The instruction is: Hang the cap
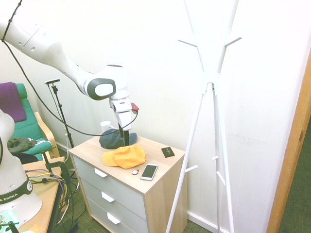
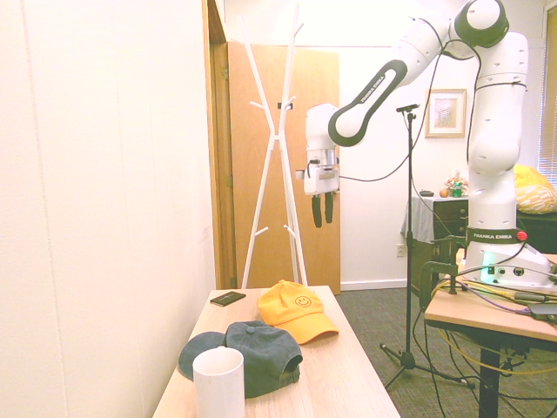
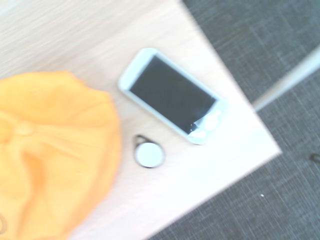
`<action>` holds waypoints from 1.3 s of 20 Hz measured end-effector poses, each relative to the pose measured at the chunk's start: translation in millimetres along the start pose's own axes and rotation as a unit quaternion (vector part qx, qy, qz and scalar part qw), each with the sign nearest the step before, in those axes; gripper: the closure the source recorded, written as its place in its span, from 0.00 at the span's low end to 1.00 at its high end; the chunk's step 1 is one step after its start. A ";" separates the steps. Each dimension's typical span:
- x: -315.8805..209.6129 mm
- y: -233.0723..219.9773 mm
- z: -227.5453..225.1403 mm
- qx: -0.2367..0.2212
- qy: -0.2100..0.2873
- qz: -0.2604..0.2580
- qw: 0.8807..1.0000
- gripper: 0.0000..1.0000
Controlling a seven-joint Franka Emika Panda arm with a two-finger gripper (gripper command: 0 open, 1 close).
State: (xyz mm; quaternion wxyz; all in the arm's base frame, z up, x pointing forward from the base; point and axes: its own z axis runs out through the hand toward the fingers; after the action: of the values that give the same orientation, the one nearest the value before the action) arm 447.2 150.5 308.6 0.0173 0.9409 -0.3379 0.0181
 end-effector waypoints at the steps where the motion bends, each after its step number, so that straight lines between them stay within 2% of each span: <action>1: -3.9 -12.0 7.4 -0.002 0.001 -0.007 1.000 0.00; 9: -22.5 -92.0 77.6 -0.015 -0.006 -0.050 0.999 0.00; 21: -36.0 -138.7 116.6 -0.002 -0.003 -0.077 0.997 0.00; 22: -38.1 -139.9 118.7 -0.003 -0.004 -0.079 0.997 1.00; 26: -47.5 -142.3 123.5 -0.006 -0.006 -0.087 0.996 1.00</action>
State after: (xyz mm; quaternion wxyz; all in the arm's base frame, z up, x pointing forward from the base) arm 503.9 284.8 180.2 0.0228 0.9666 -0.2553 0.0084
